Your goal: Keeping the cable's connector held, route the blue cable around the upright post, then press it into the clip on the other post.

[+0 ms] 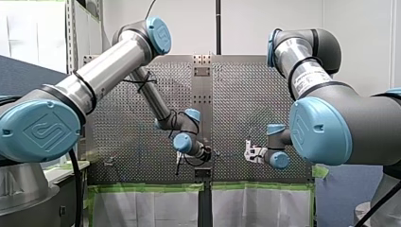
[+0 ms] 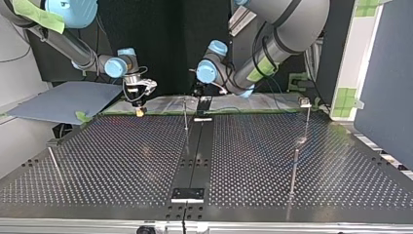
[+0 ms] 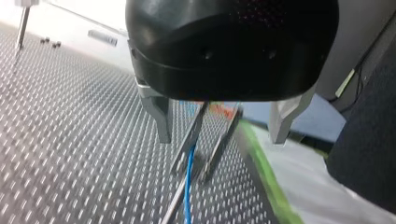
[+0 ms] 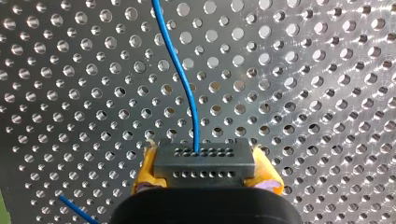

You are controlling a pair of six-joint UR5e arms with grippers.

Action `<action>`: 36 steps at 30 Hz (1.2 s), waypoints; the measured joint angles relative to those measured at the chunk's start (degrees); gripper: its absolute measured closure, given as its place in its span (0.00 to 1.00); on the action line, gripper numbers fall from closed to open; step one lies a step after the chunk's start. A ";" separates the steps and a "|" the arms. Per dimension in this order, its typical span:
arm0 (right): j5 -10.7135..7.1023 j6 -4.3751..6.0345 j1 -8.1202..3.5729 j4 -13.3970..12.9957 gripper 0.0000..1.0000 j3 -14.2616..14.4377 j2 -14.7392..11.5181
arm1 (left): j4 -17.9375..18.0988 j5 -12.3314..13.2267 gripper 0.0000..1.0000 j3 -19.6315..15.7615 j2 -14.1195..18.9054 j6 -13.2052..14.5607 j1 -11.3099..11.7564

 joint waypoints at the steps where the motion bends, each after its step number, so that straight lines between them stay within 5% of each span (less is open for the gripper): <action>1: 0.00 0.00 0.00 0.01 1.00 0.00 0.00 | 0.00 -0.02 0.00 0.00 0.00 -0.07 -0.60; 19: -0.01 0.09 0.00 0.03 1.00 0.00 0.00 | -1.49 -0.36 0.00 0.01 0.00 -0.10 -10.11; 36: 0.00 0.09 0.00 0.19 1.00 0.00 -0.01 | -2.48 -3.58 0.00 0.01 0.00 0.06 -10.39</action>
